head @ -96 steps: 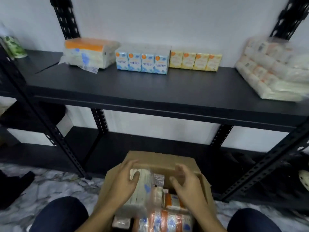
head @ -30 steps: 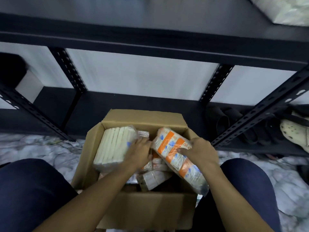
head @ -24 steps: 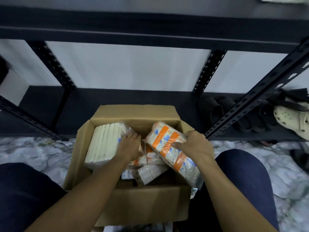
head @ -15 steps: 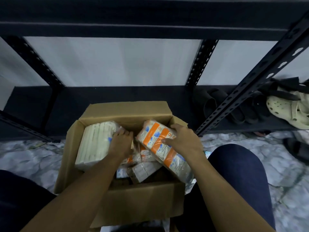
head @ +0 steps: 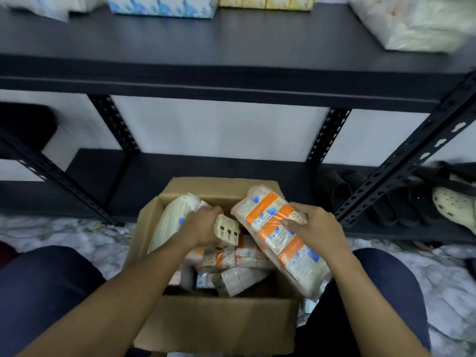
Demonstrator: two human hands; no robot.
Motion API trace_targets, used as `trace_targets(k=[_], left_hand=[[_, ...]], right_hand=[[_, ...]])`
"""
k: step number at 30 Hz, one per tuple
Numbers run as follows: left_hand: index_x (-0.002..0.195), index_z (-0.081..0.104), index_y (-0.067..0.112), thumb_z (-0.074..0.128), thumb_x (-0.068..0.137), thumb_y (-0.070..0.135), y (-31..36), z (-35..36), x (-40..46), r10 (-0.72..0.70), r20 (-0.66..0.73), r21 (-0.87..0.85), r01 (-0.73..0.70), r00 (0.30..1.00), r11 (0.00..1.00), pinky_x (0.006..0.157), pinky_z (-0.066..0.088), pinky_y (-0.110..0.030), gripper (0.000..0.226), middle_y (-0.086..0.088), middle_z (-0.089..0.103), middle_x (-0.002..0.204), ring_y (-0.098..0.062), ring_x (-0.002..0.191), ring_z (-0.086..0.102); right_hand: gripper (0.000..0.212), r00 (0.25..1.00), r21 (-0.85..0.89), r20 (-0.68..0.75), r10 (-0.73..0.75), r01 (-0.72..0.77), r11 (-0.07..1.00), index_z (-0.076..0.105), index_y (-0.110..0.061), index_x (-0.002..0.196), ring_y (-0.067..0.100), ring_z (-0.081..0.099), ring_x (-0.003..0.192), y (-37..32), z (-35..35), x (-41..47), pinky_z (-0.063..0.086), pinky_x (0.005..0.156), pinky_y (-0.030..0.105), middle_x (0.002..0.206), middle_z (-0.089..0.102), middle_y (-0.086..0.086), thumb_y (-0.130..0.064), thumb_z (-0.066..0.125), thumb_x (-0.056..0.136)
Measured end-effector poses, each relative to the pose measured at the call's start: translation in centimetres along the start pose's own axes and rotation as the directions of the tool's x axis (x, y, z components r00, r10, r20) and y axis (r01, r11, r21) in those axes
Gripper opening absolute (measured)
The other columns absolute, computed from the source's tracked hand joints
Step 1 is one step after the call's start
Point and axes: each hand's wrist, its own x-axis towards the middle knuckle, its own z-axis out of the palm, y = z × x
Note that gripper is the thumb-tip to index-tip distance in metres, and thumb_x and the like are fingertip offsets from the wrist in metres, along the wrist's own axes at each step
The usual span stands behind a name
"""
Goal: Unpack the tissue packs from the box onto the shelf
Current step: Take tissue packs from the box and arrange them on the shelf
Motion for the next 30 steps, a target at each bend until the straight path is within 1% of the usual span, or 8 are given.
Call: trace_targets(k=[3, 6, 10, 13, 16, 22, 27, 30], left_hand=[[0.120, 0.051, 0.030, 0.084, 0.056, 0.036, -0.1, -1.8, -1.0, -0.013, -0.009, -0.189, 0.011, 1.000, 0.982, 0.090, 0.050, -0.039, 0.072, 0.009, 0.061, 0.115, -0.013, 0.105, 0.058], [0.105, 0.055, 0.032, 0.088, 0.058, 0.030, 0.1, -4.6, -2.1, -0.044, -0.080, -0.392, 0.009, 0.996, 0.920, 0.084, 0.054, -0.032, 0.058, 0.013, 0.065, 0.101, -0.008, 0.093, 0.063], [0.110, 0.057, 0.031, 0.090, 0.062, 0.029, 1.2, -9.2, -3.7, -0.037, -0.146, -0.525, -0.046, 0.989, 0.850, 0.088, 0.056, -0.029, 0.059, 0.012, 0.070, 0.101, -0.004, 0.096, 0.066], [0.105, 0.056, 0.043, 0.088, 0.053, 0.047, 1.8, -12.3, -5.2, -0.039, -0.217, -0.551, -0.090, 0.975, 0.830, 0.086, 0.057, -0.036, 0.061, 0.016, 0.070, 0.101, -0.001, 0.095, 0.067], [0.110, 0.056, 0.033, 0.089, 0.061, 0.033, 2.9, -15.6, -6.9, -0.008, -0.298, -0.552, -0.165, 0.954, 0.817, 0.082, 0.059, -0.035, 0.058, 0.010, 0.069, 0.103, -0.006, 0.092, 0.068], [0.126, 0.053, 0.030, 0.086, 0.068, 0.035, 5.3, -22.8, -10.8, 0.039, -0.533, -0.455, -0.325, 0.845, 0.829, 0.066, 0.046, -0.009, 0.067, 0.018, 0.057, 0.109, 0.002, 0.092, 0.058], [0.129, 0.055, 0.027, 0.087, 0.065, 0.037, 6.9, -28.5, -12.8, 0.045, -0.687, -0.376, -0.408, 0.725, 0.832, 0.077, 0.041, -0.006, 0.072, 0.017, 0.056, 0.113, 0.006, 0.097, 0.054], [0.131, 0.054, 0.028, 0.086, 0.063, 0.044, 8.2, -31.9, -13.2, 0.045, -0.738, -0.354, -0.444, 0.674, 0.823, 0.088, 0.046, -0.016, 0.077, 0.013, 0.057, 0.119, 0.000, 0.106, 0.055]], right_hand=[[0.043, 0.999, 0.062, -0.045, -0.022, 0.025, 0.998, 0.062, -0.046, 0.126, 0.007, 0.066, 0.089, -0.6, -2.0, -0.6, 0.051, 0.073, 0.030, 0.104, 0.071, -0.017, -0.048, 0.072, 0.083], [0.046, 0.996, 0.096, -0.076, -0.053, 0.060, 0.994, 0.062, -0.046, 0.125, 0.004, 0.069, 0.083, -1.8, -3.8, -1.5, 0.057, 0.078, 0.033, 0.098, 0.072, -0.019, -0.050, 0.075, 0.080], [0.050, 0.984, 0.146, -0.139, -0.112, 0.133, 0.980, 0.063, -0.046, 0.125, 0.006, 0.072, 0.083, -4.0, -6.2, -2.9, 0.059, 0.079, 0.039, 0.098, 0.074, -0.017, -0.054, 0.076, 0.076], [0.041, 0.968, 0.167, -0.190, -0.164, 0.197, 0.966, 0.066, -0.047, 0.119, 0.003, 0.072, 0.073, -6.2, -8.8, -4.6, 0.060, 0.075, 0.036, 0.091, 0.074, -0.019, -0.045, 0.078, 0.080], [0.038, 0.948, 0.158, -0.227, -0.222, 0.260, 0.953, 0.066, -0.049, 0.116, 0.000, 0.070, 0.062, -8.4, -11.6, -6.6, 0.058, 0.068, 0.030, 0.084, 0.072, -0.021, -0.040, 0.079, 0.081], [0.038, 0.899, 0.177, -0.302, -0.317, 0.380, 0.908, 0.067, -0.045, 0.118, -0.006, 0.068, 0.066, -11.7, -16.3, -9.4, 0.044, 0.054, 0.008, 0.078, 0.071, -0.020, -0.037, 0.077, 0.083], [0.041, 0.851, 0.243, -0.404, -0.336, 0.454, 0.858, 0.068, -0.038, 0.122, -0.004, 0.070, 0.071, -14.1, -19.5, -10.3, 0.049, 0.061, 0.014, 0.091, 0.074, -0.017, -0.036, 0.078, 0.082], [0.037, 0.810, 0.250, -0.471, -0.349, 0.502, 0.828, 0.065, -0.040, 0.119, -0.008, 0.068, 0.064, -15.7, -21.4, -10.7, 0.044, 0.053, 0.006, 0.089, 0.071, -0.018, -0.034, 0.076, 0.084]])
